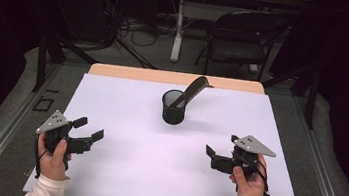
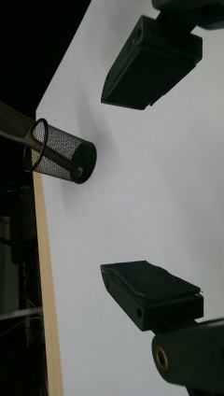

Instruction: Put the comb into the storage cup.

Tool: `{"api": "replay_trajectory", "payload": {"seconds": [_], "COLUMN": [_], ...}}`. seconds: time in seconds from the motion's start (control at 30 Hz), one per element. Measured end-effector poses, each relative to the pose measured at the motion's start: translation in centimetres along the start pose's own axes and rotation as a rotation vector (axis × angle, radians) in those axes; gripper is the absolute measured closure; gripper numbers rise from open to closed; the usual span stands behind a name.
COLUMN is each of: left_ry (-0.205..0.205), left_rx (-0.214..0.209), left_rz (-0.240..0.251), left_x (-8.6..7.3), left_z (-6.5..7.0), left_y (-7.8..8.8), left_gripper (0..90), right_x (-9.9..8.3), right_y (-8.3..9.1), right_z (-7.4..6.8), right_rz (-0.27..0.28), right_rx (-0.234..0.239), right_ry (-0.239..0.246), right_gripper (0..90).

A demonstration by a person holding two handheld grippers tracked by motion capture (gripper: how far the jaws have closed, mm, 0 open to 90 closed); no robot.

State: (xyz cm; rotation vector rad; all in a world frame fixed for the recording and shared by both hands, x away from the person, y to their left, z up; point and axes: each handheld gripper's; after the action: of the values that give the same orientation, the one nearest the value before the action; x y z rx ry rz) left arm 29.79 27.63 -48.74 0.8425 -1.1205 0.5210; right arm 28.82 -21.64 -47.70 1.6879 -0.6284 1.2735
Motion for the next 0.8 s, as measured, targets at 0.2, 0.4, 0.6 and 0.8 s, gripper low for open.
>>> {"api": "replay_trajectory", "payload": {"seconds": [0.2, 0.4, 0.6, 0.8], "left_ry": [0.003, 0.010, 0.014, 0.026], "left_rx": [0.014, 0.025, 0.033, 0.039], "left_rz": [0.012, 0.014, 0.020, 0.027], "left_x": [-0.7, -1.4, -1.8, -2.1], "left_z": [-0.7, -1.3, -1.8, -2.3], "left_y": [0.7, 0.7, 0.7, 0.9], "left_gripper": [15.7, 15.7, 15.7, 15.7], "right_x": [-1.1, -1.9, -2.7, -3.7], "right_y": [0.5, 0.6, 0.6, 0.5], "right_z": [1.0, 2.0, 2.9, 3.8], "right_rz": [0.009, 0.017, 0.025, 0.023], "right_rx": [-0.022, -0.047, -0.066, -0.088], "right_ry": [-0.023, -0.042, -0.069, -0.091], "right_gripper": [7.3, 7.3, 7.4, 7.5]}}
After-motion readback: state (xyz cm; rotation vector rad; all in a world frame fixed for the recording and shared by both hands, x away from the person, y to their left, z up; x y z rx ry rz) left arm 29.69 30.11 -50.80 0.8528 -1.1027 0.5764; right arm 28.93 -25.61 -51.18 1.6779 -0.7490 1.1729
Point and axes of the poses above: each handheld gripper's, and its own axes: y roughly backward along the jaws, x roughly out of its top, z roughly to its right, and after that the axes turned 3 degrees about z, right-handed
